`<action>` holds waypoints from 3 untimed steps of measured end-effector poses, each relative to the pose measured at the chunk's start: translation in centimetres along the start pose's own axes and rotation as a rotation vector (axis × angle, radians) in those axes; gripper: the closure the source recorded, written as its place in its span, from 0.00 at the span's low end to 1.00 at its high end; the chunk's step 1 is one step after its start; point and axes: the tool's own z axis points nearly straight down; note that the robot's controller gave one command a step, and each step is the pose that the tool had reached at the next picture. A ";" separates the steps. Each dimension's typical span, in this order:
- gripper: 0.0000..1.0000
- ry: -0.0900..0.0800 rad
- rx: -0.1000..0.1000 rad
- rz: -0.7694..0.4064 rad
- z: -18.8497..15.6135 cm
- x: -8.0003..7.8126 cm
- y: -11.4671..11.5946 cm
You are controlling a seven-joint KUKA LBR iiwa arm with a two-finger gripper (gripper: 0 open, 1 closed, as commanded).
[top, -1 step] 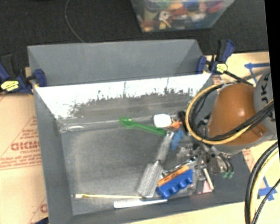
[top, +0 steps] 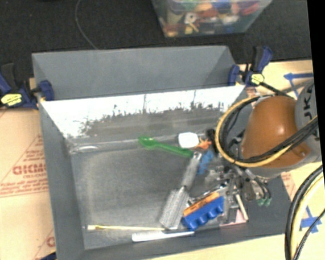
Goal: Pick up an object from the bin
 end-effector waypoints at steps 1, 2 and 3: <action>0.00 -0.016 0.003 -0.203 6.8 -0.4 2.4; 0.00 -0.004 0.002 -0.200 1.7 0.0 2.2; 0.00 -0.010 0.002 -0.237 4.0 0.1 4.8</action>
Offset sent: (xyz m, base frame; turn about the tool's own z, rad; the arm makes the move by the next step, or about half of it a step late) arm -0.0011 0.0224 -0.0174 -0.2007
